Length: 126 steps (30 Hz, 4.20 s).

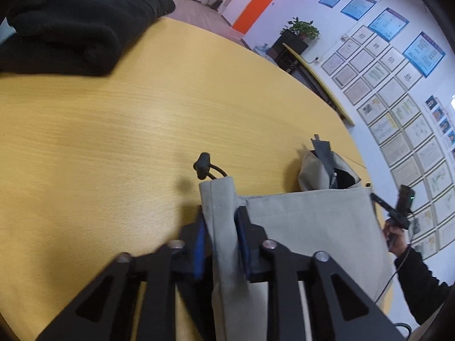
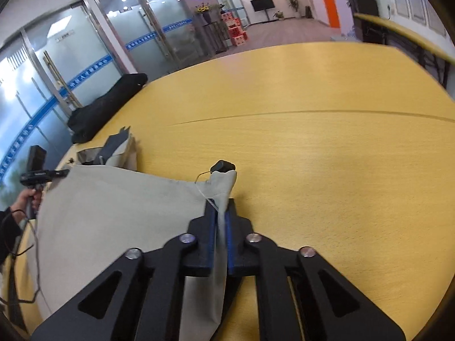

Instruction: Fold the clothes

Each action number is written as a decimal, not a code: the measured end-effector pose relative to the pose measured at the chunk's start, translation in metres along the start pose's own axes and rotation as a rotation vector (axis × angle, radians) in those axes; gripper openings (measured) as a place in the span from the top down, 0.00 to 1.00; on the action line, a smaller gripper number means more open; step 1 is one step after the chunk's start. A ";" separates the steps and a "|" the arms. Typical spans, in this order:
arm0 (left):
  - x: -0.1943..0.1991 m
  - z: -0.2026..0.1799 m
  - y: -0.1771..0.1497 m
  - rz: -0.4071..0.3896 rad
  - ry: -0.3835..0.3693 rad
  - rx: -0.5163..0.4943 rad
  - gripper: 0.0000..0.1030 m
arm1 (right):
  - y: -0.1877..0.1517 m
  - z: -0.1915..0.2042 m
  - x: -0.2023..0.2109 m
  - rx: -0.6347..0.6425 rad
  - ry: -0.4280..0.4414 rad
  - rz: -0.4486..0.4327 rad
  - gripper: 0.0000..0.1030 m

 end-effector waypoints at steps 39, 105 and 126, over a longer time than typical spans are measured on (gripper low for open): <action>0.162 -0.116 -0.295 0.138 -0.022 -0.509 0.32 | -0.328 0.203 0.208 -0.068 -0.097 0.108 0.32; 0.037 -0.281 -0.265 -0.080 -0.200 -1.291 0.01 | -0.225 0.322 0.197 -0.114 -0.242 -0.459 0.97; 0.029 -0.306 -0.280 -0.005 -0.159 -1.189 0.01 | -0.209 0.354 0.160 -0.051 0.056 -0.385 0.98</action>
Point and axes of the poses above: each gripper's, at about its wrist camera, not at the fingertips, and x roughly against the way its jaws point, z to its left, y to its top, the point moved 5 cm from there along -x, roughly the way its jaws point, and after that the axes turned 8 degrees about y, right-handed, at the moved point
